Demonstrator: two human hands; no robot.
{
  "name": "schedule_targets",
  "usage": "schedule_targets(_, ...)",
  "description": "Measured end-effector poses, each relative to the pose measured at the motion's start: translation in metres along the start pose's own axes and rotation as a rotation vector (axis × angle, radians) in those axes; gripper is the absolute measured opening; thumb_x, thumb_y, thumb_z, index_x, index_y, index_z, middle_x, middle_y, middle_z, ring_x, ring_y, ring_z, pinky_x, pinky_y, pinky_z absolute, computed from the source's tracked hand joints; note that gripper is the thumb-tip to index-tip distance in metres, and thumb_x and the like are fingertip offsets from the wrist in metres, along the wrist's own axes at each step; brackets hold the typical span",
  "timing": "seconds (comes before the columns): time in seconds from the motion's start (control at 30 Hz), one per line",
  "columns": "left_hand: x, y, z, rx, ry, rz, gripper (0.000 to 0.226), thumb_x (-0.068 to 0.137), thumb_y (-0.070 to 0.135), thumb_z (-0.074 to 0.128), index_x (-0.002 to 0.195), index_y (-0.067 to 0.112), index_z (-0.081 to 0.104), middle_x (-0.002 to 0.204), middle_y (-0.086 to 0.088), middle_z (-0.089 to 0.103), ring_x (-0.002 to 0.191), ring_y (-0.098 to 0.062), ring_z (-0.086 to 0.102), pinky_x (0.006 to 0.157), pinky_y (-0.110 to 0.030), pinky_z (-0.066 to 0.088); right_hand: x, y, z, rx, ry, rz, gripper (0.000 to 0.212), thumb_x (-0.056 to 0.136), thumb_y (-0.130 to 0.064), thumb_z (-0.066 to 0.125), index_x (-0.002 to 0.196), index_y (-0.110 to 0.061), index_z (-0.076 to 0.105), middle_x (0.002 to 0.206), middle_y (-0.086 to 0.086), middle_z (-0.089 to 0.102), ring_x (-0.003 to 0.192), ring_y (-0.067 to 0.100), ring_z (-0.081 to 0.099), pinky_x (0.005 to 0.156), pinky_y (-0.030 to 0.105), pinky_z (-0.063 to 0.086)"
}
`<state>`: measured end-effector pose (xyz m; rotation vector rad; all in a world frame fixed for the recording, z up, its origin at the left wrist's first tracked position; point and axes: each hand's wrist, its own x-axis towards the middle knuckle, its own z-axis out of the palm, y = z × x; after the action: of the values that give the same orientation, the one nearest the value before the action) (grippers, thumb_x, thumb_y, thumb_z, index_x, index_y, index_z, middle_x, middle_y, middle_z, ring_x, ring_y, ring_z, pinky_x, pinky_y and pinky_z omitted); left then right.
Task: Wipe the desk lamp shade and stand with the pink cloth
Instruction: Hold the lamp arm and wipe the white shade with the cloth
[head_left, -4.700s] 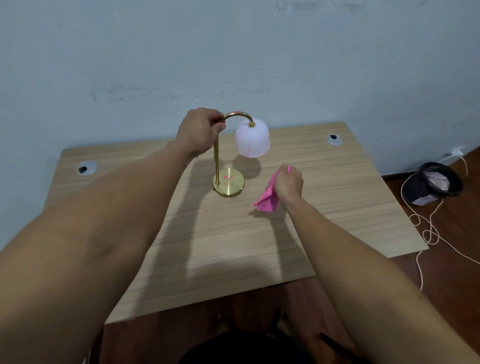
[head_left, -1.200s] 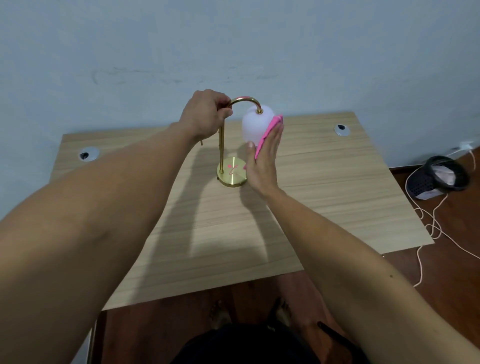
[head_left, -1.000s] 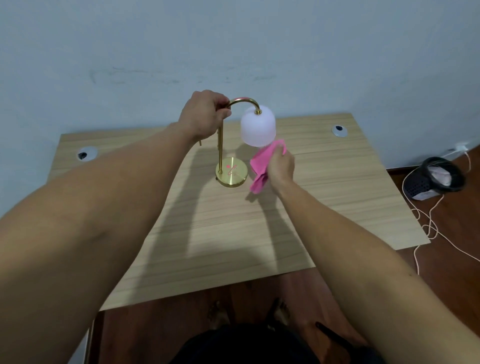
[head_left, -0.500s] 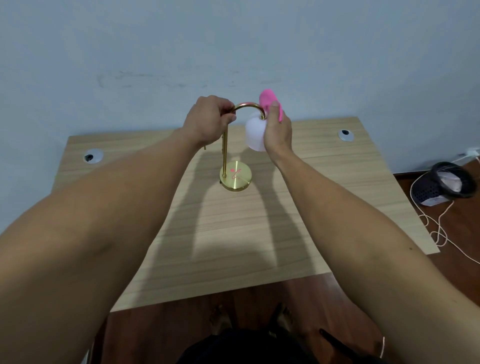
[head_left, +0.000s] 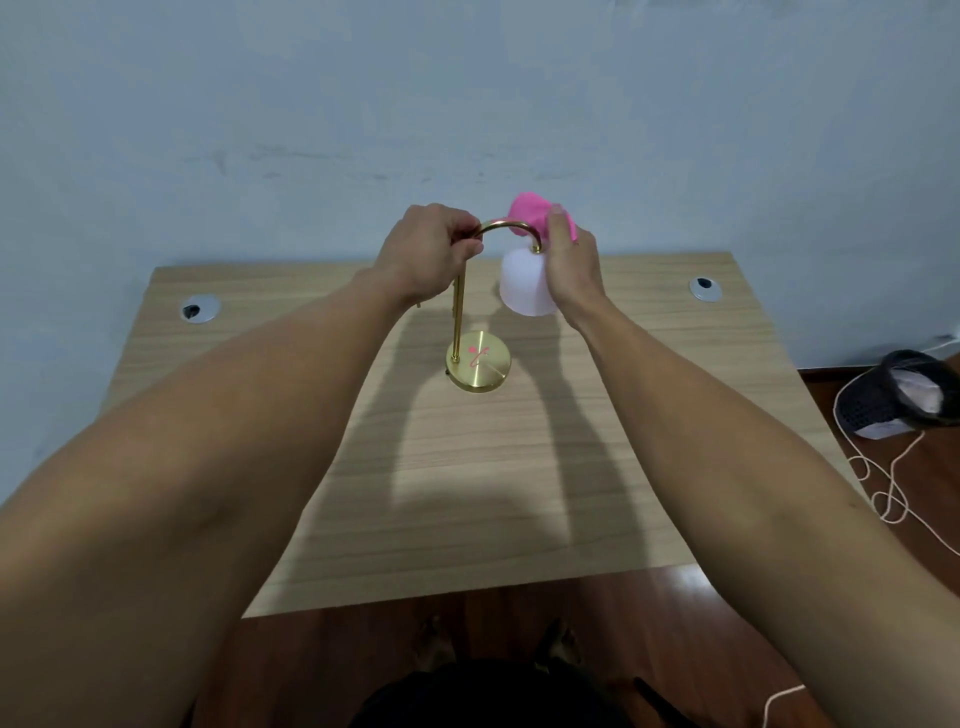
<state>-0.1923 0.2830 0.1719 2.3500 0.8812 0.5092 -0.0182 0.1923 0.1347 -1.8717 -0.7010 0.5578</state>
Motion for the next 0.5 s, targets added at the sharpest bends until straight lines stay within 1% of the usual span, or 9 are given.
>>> schedule_targets(0.07,-0.001,0.001,0.001,0.001,0.007,-0.006,0.014,0.093,0.027,0.061,0.086,0.022,0.072,0.08,-0.01,0.072,0.083,-0.033,0.066,0.083,-0.047,0.057,0.008,0.009,-0.005,0.136,0.02,0.205,0.061,0.095,-0.064,0.038,0.103,-0.014,0.073,0.1,0.009,0.075,0.089,0.031,0.072,0.072,0.037,0.054)
schedule_targets(0.1,0.0,0.001,0.001,0.001,0.011,-0.011,0.014,0.093,0.027,0.061,0.087,0.021,0.072,0.081,-0.01,0.072,0.084,-0.034,0.066,0.083,-0.047,0.057,0.008,0.013,-0.009,0.208,0.007,0.295,0.055,0.099,-0.059,0.039,0.105,-0.015,0.071,0.099,0.009,0.075,0.087,0.033,0.072,0.068,0.036,0.054)
schedule_targets(0.17,0.001,0.002,0.001,0.005,0.013,-0.02,0.014,0.094,0.027,0.061,0.089,0.02,0.073,0.082,-0.01,0.072,0.085,-0.033,0.067,0.083,-0.046,0.057,0.002,0.023,-0.013,0.389,-0.005,0.422,0.033,0.106,-0.042,0.041,0.096,-0.018,0.062,0.091,0.008,0.067,0.081,0.031,0.064,0.073,0.038,0.057)
schedule_targets(0.23,0.001,0.002,0.002,0.008,0.015,-0.018,0.016,0.094,0.028,0.061,0.09,0.02,0.074,0.083,-0.009,0.073,0.086,-0.033,0.068,0.084,-0.047,0.058,-0.001,0.032,-0.008,0.513,0.082,0.48,0.03,0.104,-0.034,0.042,0.084,-0.017,0.056,0.087,0.009,0.062,0.084,0.033,0.062,0.08,0.043,0.06)
schedule_targets(0.3,0.001,0.001,0.003,0.003,0.018,-0.012,0.016,0.094,0.028,0.061,0.09,0.02,0.074,0.082,-0.009,0.073,0.085,-0.033,0.068,0.083,-0.047,0.058,-0.007,0.033,-0.001,0.45,0.195,0.334,0.041,0.101,-0.051,0.04,0.088,-0.021,0.064,0.094,0.009,0.069,0.095,0.036,0.07,0.076,0.036,0.055)
schedule_targets(0.37,0.001,0.002,0.003,0.001,0.021,-0.01,0.015,0.094,0.028,0.062,0.089,0.02,0.074,0.081,-0.01,0.072,0.084,-0.033,0.068,0.082,-0.047,0.058,-0.017,0.028,0.009,0.258,0.212,0.071,0.06,0.099,-0.066,0.032,0.126,-0.024,0.066,0.122,0.007,0.07,0.114,0.027,0.068,0.089,0.038,0.054)
schedule_targets(0.4,0.001,0.002,0.003,0.0,0.023,-0.009,0.015,0.093,0.028,0.062,0.088,0.021,0.074,0.081,-0.009,0.072,0.083,-0.033,0.068,0.082,-0.046,0.058,-0.023,0.03,0.016,0.12,0.168,-0.102,0.062,0.103,-0.061,0.03,0.144,-0.023,0.056,0.139,0.006,0.063,0.129,0.023,0.06,0.102,0.041,0.05)
schedule_targets(0.43,0.001,0.001,0.003,-0.001,0.024,-0.007,0.015,0.093,0.029,0.062,0.088,0.022,0.074,0.08,-0.009,0.072,0.083,-0.032,0.068,0.082,-0.046,0.058,-0.028,0.035,0.022,-0.029,0.154,-0.275,0.058,0.108,-0.052,0.031,0.156,-0.021,0.044,0.157,0.004,0.049,0.144,0.021,0.047,0.116,0.044,0.04)
schedule_targets(0.5,0.001,0.001,0.002,0.0,0.024,0.003,0.015,0.092,0.029,0.061,0.087,0.021,0.074,0.08,-0.009,0.073,0.084,-0.032,0.068,0.082,-0.047,0.057,-0.046,0.046,0.03,-0.276,0.204,-0.455,0.059,0.111,-0.039,0.033,0.165,-0.016,0.025,0.172,0.005,0.024,0.157,0.025,0.024,0.127,0.044,0.02)
